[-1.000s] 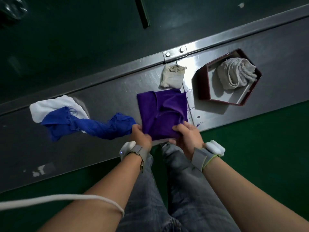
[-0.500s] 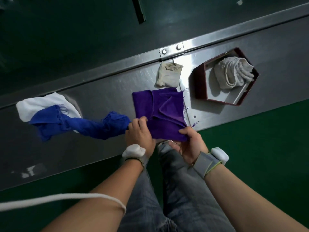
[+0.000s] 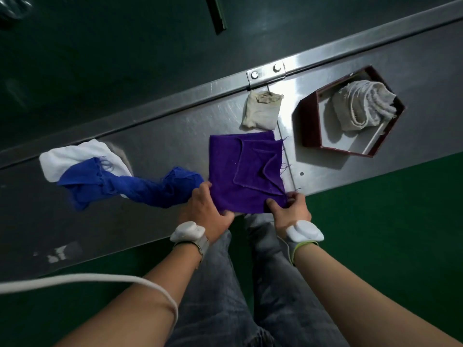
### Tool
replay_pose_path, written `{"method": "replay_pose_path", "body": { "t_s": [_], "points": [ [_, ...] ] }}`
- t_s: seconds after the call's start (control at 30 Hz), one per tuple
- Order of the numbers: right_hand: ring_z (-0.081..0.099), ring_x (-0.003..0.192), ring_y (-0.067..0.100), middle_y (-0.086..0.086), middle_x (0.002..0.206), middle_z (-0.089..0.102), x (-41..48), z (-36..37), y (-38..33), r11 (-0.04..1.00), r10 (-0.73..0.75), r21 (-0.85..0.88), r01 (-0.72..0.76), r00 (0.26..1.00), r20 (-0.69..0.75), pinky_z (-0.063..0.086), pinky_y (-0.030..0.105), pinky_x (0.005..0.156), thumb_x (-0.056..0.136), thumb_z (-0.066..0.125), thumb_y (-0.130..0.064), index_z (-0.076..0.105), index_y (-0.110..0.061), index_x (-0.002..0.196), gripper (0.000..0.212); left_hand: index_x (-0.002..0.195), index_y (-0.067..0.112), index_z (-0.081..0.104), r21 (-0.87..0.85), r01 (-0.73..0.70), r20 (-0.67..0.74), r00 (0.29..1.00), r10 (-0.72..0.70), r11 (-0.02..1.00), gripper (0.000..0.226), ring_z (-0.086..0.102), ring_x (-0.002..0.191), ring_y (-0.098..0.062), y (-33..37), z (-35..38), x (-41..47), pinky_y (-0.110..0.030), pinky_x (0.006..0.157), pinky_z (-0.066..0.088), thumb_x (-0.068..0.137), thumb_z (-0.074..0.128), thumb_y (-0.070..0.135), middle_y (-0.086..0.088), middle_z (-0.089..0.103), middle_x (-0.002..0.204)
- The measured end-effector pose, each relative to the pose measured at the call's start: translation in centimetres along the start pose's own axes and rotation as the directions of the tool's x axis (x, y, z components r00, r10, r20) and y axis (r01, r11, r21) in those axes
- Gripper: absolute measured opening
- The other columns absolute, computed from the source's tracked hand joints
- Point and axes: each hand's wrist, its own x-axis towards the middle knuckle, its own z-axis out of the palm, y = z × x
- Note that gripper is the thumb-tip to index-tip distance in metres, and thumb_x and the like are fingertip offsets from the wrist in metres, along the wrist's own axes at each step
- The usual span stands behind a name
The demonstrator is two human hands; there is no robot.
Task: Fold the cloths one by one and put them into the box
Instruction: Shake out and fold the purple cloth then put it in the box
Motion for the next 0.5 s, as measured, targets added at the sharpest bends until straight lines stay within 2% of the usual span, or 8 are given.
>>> {"method": "replay_pose_path", "body": {
  "t_s": [0.1, 0.17, 0.23, 0.3, 0.33, 0.4, 0.47, 0.5],
  "points": [
    [0.06, 0.103, 0.035, 0.013, 0.112, 0.064, -0.2, 0.9, -0.6, 0.997, 0.03, -0.07, -0.03, 1.0, 0.008, 0.046, 0.037, 0.085, 0.073, 0.073, -0.049, 0.048, -0.017, 0.118, 0.06, 0.105, 0.029, 0.035, -0.38, 0.226, -0.02, 0.968, -0.252, 0.897, 0.048, 0.055, 0.067, -0.005, 0.9, 0.1, 0.2, -0.017, 0.048, 0.034, 0.073, 0.068, 0.042, 0.005, 0.056, 0.092],
    [0.061, 0.103, 0.035, 0.014, 0.113, 0.065, 0.0, 1.2, -1.1, 0.992, 0.075, -0.101, -0.072, 0.997, 0.025, 0.045, 0.035, 0.083, 0.073, 0.07, -0.054, 0.052, -0.015, 0.117, 0.061, 0.101, 0.027, 0.042, -0.446, 0.321, 0.044, 0.94, -0.338, 0.835, 0.043, 0.055, 0.068, -0.003, 1.4, 0.3, 0.6, -0.016, 0.049, 0.035, 0.075, 0.069, 0.047, 0.009, 0.056, 0.087],
    [0.064, 0.092, 0.032, 0.011, 0.102, 0.068, 0.0, 1.3, -1.6, 0.988, 0.127, -0.097, -0.119, 0.989, 0.075, 0.046, 0.032, 0.08, 0.071, 0.068, -0.057, 0.062, -0.016, 0.105, 0.054, 0.101, 0.02, 0.051, -0.447, 0.376, 0.102, 0.923, -0.371, 0.812, 0.035, 0.053, 0.063, -0.001, 1.5, 0.4, 0.7, -0.016, 0.048, 0.033, 0.079, 0.069, 0.041, 0.012, 0.055, 0.077],
    [0.065, 0.076, 0.027, 0.007, 0.083, 0.069, -0.2, 1.1, -2.2, 0.981, 0.186, 0.032, -0.191, 0.973, 0.135, 0.051, 0.034, 0.078, 0.067, 0.072, -0.052, 0.068, -0.013, 0.09, 0.046, 0.092, 0.01, 0.061, -0.456, 0.436, 0.171, 0.899, -0.404, 0.776, 0.026, 0.054, 0.06, -0.008, 1.6, 0.1, 0.8, -0.018, 0.048, 0.034, 0.084, 0.066, 0.034, 0.008, 0.059, 0.069],
    [0.065, 0.072, 0.027, 0.008, 0.077, 0.069, -0.4, 0.9, -2.6, 0.961, 0.21, 0.147, -0.235, 0.964, 0.165, 0.052, 0.034, 0.077, 0.067, 0.074, -0.045, 0.07, -0.01, 0.091, 0.042, 0.088, 0.004, 0.064, -0.482, 0.462, 0.201, 0.886, -0.419, 0.744, 0.028, 0.058, 0.063, -0.017, 1.6, -0.4, 0.9, -0.022, 0.05, 0.037, 0.085, 0.064, 0.032, 0.002, 0.061, 0.069],
    [0.066, 0.076, 0.03, 0.013, 0.084, 0.071, -1.5, 0.2, -3.8, 0.896, 0.244, 0.319, -0.31, 0.942, 0.228, 0.051, 0.036, 0.075, 0.071, 0.073, -0.033, 0.069, -0.004, 0.099, 0.041, 0.085, 0.0, 0.064, -0.565, 0.499, 0.244, 0.862, -0.445, 0.657, 0.03, 0.063, 0.079, -0.031, 1.9, -2.3, 0.6, -0.031, 0.061, 0.043, 0.086, 0.061, 0.03, -0.011, 0.063, 0.078],
    [0.069, 0.074, 0.031, 0.016, 0.085, 0.072, -2.8, -1.1, -6.2, 0.832, 0.232, 0.417, -0.365, 0.913, 0.335, 0.055, 0.038, 0.068, 0.077, 0.068, -0.031, 0.064, -0.006, 0.093, 0.03, 0.091, 0.004, 0.063, -0.698, 0.516, 0.3, 0.84, -0.451, 0.497, 0.023, 0.068, 0.086, -0.034, 2.7, -5.1, 0.4, -0.033, 0.059, 0.047, 0.09, 0.057, 0.026, -0.015, 0.066, 0.09],
    [0.069, 0.063, 0.027, 0.014, 0.075, 0.072, -3.5, -2.0, -7.8, 0.801, 0.197, 0.459, -0.384, 0.893, 0.404, 0.054, 0.033, 0.055, 0.08, 0.066, -0.029, 0.062, -0.008, 0.091, 0.024, 0.094, 0.006, 0.062, -0.757, 0.509, 0.327, 0.838, -0.436, 0.41, 0.019, 0.069, 0.081, -0.033, 3.3, -6.9, 0.3, -0.028, 0.051, 0.046, 0.091, 0.055, 0.024, -0.014, 0.068, 0.093]
  ]
}}
